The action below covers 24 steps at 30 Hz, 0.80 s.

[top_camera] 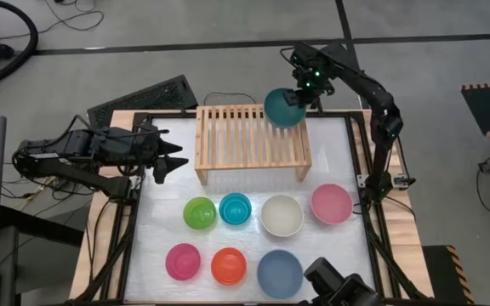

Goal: Place and stack bowls onto a shelf
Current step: Put the large dark blue bowl on the shelf, then stack the large pink bowl on top of the large dark blue bowl on the shelf

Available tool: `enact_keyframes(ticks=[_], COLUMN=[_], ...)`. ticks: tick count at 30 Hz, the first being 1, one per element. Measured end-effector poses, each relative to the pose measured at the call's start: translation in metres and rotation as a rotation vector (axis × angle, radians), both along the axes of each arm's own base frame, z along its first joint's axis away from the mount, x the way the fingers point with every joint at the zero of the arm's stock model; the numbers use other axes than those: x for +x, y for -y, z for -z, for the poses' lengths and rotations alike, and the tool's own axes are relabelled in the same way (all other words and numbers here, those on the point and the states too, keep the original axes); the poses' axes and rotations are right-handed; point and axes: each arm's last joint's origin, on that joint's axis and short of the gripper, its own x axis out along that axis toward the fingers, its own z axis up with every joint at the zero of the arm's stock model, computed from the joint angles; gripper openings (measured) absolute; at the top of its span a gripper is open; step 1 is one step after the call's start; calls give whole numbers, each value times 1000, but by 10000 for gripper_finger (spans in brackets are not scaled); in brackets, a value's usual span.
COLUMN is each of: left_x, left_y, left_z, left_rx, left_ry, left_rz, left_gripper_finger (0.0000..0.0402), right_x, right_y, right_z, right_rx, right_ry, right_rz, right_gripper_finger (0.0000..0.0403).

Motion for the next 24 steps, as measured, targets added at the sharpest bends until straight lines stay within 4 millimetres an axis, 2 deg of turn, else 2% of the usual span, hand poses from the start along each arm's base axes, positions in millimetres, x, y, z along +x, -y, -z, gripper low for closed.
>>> enact_keyframes(ticks=[6,12,17,21,24], left_x=[0,0,0,0,0], left_y=[0,1,1,1,1], left_z=[0,0,0,0,0], left_rx=[-4,-1,0,0,0], left_ry=[0,-4,-4,-4,-4], left_rz=[9,26,26,26,26], left_gripper_finger=[265,265,265,265,265], right_x=[1,2,-4,-13,-27], right_y=[-1,-1,1,-2,-18], right_z=[0,-8,-32,-58,-83], right_rx=[-8,-45,-119,-201,-265], right_ry=[-1,19,80,147,197], right_rz=[-42,-98,-80,-62,-60], right_gripper_finger=[111,192,248,255,255])
